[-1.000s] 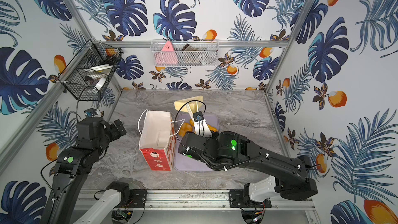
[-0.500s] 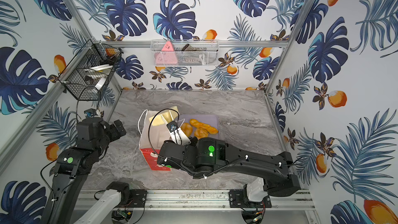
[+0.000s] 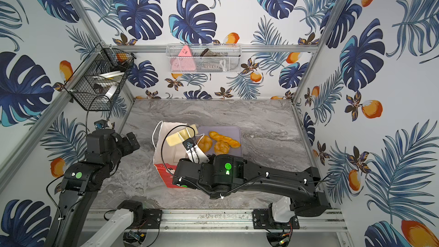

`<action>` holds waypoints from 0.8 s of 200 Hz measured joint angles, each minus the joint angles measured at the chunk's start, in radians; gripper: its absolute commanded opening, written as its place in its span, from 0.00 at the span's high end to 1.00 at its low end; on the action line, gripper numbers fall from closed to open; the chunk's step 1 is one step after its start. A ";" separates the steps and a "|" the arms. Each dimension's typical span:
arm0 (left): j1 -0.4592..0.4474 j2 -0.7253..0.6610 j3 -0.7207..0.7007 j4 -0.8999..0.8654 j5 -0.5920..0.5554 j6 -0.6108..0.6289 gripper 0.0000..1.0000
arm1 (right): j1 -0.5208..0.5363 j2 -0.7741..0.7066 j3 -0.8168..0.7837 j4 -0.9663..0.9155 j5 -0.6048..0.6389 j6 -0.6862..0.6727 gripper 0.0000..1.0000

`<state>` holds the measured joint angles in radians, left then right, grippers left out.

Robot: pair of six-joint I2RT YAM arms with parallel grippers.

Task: Pack bread into a paper bag
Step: Place the fake bread in the paper bag.

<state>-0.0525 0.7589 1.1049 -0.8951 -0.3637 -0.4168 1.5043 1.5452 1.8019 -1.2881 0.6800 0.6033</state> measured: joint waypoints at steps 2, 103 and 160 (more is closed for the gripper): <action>0.000 0.000 0.000 0.000 0.000 0.000 0.01 | 0.000 0.001 0.001 0.000 0.000 -0.002 0.75; 0.000 0.003 -0.007 0.000 -0.005 0.000 0.01 | 0.006 0.019 0.051 -0.001 0.027 -0.052 0.67; 0.000 0.008 -0.011 0.002 -0.005 0.000 0.01 | 0.006 0.012 0.074 -0.001 0.066 -0.074 0.69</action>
<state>-0.0525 0.7666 1.0935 -0.8936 -0.3683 -0.4168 1.5101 1.5574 1.8763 -1.2888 0.7460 0.5293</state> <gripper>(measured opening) 0.989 0.311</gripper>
